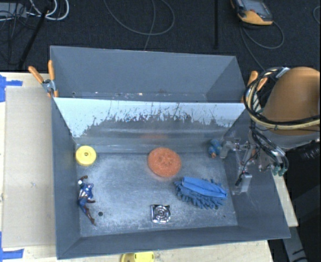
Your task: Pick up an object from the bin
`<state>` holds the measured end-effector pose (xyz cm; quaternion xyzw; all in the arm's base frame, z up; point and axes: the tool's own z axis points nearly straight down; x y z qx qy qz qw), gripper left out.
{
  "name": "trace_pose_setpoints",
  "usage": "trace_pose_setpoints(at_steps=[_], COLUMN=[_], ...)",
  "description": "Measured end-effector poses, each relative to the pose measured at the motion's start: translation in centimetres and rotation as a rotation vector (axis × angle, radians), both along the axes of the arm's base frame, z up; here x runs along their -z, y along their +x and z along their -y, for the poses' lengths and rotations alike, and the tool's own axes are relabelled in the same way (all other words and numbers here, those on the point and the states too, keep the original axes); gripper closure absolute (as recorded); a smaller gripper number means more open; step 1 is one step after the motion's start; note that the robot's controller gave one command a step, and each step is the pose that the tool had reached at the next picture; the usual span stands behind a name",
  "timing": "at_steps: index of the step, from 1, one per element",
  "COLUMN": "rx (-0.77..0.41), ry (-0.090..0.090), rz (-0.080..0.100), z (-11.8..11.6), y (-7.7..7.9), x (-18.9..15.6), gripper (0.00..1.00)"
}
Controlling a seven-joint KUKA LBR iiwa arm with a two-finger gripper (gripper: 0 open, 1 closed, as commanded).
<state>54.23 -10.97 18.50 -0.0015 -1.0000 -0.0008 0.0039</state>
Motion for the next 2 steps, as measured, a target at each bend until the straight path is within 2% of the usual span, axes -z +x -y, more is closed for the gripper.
trace_pose_setpoints(at_steps=[2], rx=[-0.002], ry=[-0.002], rz=[0.010], z=[-0.08], y=[0.11], x=[-0.35], gripper=[0.00])
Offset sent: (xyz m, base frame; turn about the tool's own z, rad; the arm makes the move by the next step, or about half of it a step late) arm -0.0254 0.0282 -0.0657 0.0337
